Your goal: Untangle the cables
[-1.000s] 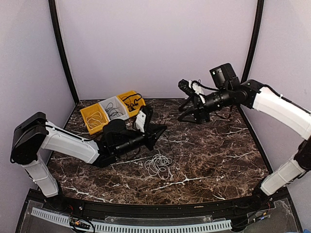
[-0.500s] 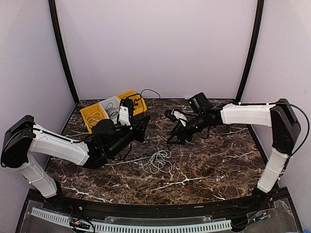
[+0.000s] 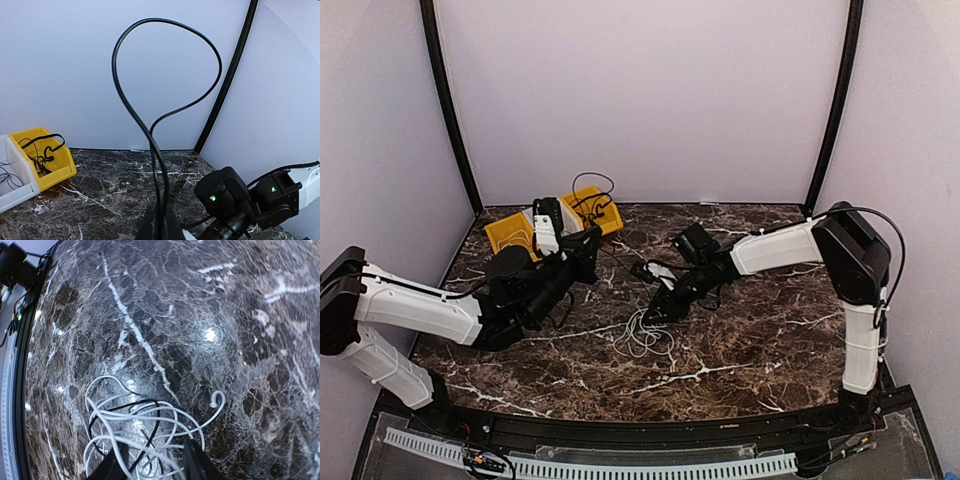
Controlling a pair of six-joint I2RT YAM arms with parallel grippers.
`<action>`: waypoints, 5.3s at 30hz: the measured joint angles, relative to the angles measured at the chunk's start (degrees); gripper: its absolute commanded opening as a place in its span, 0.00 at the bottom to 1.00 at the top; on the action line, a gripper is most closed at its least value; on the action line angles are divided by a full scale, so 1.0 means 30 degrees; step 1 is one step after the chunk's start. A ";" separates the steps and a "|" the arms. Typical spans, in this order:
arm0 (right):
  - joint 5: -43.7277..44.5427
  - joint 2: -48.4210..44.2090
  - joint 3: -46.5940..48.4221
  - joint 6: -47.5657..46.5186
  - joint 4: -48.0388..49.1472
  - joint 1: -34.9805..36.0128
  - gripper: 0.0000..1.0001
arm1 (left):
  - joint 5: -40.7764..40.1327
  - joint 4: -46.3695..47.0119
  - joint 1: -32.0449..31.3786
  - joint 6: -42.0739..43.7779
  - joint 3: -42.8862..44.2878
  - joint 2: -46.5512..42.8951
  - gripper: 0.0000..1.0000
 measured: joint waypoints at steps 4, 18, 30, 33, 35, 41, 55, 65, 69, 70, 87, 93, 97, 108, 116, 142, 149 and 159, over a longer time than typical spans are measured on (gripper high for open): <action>0.0000 0.0678 0.0022 0.0124 0.0066 0.0058 0.18 | -0.0612 -0.0168 0.0000 0.0488 -0.0131 -0.1515 0.00; 0.0029 0.1435 0.0095 0.0525 0.0160 0.0058 0.09 | -0.0219 -0.3228 0.0000 0.6965 0.7803 -0.4750 0.00; -0.0240 0.1443 0.0532 0.0182 -0.0801 -0.0182 0.37 | 0.0801 -0.5195 0.0015 1.0892 1.3231 -0.2543 0.00; -0.0211 0.1056 0.1086 -0.0714 -0.2645 -0.0357 0.51 | 0.0634 -0.7694 0.0444 1.0513 1.5001 -0.1107 0.00; -0.0087 0.0597 0.1523 -0.1224 -0.4036 -0.0393 0.58 | 0.0699 -0.9908 0.1086 0.9493 1.6750 -0.0007 0.00; 0.0947 -0.3803 0.1705 -0.3031 -0.7169 -0.0634 0.70 | 0.0984 -1.3202 0.3075 0.7104 1.7384 0.0743 0.00; 0.3351 -1.1395 -0.3592 -0.4466 -0.7868 -0.2892 0.74 | 0.3614 -1.3019 0.5523 0.5464 1.7260 0.5202 0.00; 0.5049 -1.6691 -0.7927 -0.5056 -0.5727 -0.6047 0.82 | 0.5508 -1.2313 0.7300 0.5829 1.8032 0.8939 0.00; 0.4240 -1.7813 -0.9551 -0.5027 -0.4422 -0.7439 0.82 | 0.6280 -1.2043 0.8160 0.5756 1.8884 1.0265 0.00; 0.4051 -1.7872 -0.9894 -0.5027 -0.4218 -0.7672 0.82 | 0.6426 -1.2036 0.8349 0.5668 1.9088 1.0491 0.00; 0.3563 -1.7070 -1.0775 -0.5071 -0.2659 -0.8524 0.82 | 0.8182 -1.1715 1.2386 0.4750 2.5551 1.5650 0.00; 0.3563 -1.6728 -1.0841 -0.5085 -0.2543 -0.8531 0.82 | 0.8728 -1.1846 1.2815 0.4597 2.5551 1.6684 0.00; 0.3563 -1.6597 -1.0841 -0.5122 -0.2455 -0.8531 0.82 | 0.9464 -1.1679 1.2845 0.4175 2.4414 1.6706 0.00; 0.3548 -1.6167 -1.0841 -0.5158 -0.2390 -0.8531 0.81 | 1.0695 -1.1599 1.2845 0.3410 2.2651 1.7048 0.00; 0.3548 -1.6130 -1.0841 -0.5217 -0.2382 -0.8531 0.81 | 1.0877 -1.1948 1.2845 0.2907 2.2768 1.7733 0.00; 0.3475 -1.5686 -1.0848 -0.5493 -0.2397 -0.8531 0.80 | 0.6623 -1.4994 1.3763 0.5654 2.2841 1.5970 0.00; 0.3468 -1.5686 -1.0848 -0.5544 -0.2397 -0.8531 0.80 | 0.6499 -1.5351 1.4222 0.5909 2.2979 1.5912 0.00; 0.3468 -1.5263 -1.0848 -0.5581 -0.2412 -0.8531 0.80 | 0.8502 -1.5365 1.4025 0.4823 2.2986 1.5912 0.00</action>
